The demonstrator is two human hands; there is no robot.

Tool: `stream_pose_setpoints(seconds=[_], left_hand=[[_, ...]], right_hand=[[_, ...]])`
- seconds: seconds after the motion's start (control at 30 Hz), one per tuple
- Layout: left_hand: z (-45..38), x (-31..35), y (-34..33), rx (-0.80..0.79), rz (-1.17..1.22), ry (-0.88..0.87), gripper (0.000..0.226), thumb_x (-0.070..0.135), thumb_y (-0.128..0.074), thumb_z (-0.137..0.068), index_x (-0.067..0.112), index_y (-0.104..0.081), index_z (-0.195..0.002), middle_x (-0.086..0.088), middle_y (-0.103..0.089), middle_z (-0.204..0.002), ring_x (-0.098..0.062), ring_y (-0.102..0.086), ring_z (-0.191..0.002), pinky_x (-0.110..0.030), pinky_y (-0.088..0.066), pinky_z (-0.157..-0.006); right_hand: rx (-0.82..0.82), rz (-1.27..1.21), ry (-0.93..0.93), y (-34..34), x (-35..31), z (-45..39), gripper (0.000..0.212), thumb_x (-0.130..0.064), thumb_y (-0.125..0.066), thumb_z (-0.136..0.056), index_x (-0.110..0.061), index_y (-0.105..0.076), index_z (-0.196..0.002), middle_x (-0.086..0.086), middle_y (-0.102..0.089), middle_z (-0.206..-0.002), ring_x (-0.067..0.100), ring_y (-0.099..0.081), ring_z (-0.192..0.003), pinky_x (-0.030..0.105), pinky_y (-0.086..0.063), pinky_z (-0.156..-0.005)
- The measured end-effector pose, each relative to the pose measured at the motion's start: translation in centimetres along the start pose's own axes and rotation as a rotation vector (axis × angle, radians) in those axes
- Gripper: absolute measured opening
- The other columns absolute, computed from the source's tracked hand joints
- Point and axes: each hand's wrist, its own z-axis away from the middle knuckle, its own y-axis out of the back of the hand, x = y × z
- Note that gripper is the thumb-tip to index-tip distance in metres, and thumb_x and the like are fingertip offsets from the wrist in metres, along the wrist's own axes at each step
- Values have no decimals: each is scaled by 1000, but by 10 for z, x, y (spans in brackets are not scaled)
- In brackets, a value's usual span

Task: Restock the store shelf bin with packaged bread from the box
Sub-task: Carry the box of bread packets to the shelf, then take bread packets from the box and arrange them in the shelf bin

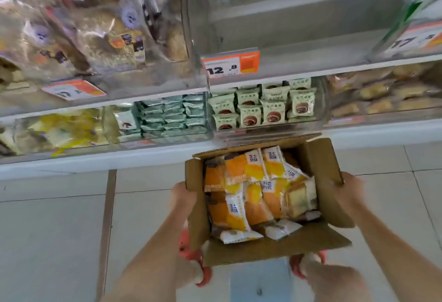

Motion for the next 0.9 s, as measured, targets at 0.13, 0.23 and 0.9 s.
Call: stream_pose_setpoints(seconds=[0.13, 0.23, 0.9], left_hand=[[-46, -15, -40, -12, -19, -9, 14, -3, -48, -83, 6, -59, -79, -12, -60, -78, -25, -58, -71, -25, -39, -48], [-78, -22, -70, -7, -27, -33, 21, -5, -48, -83, 9, -53, -68, -7, -54, -66, -23, -55, -64, -24, -40, -48], [-223, -52, -156, 160, -330, -462, 11, 13, -52, -85, 5, -58, -91, -10, -61, -85, -26, -58, -78, -29, -44, -62]], right_hand=[[-4, 28, -38, -44, 20, -30, 15, -13, -57, -84, -1, -64, -90, 18, -62, -76, 31, -53, -65, 30, -39, -58], [-9, 74, -50, -75, 42, -53, 17, -6, -55, -87, 0, -64, -100, 19, -64, -83, 32, -55, -69, 33, -44, -62], [332, 195, 116, -227, 67, -99, 12, -10, -53, -83, -3, -62, -87, 16, -62, -74, 33, -56, -65, 33, -47, -57]])
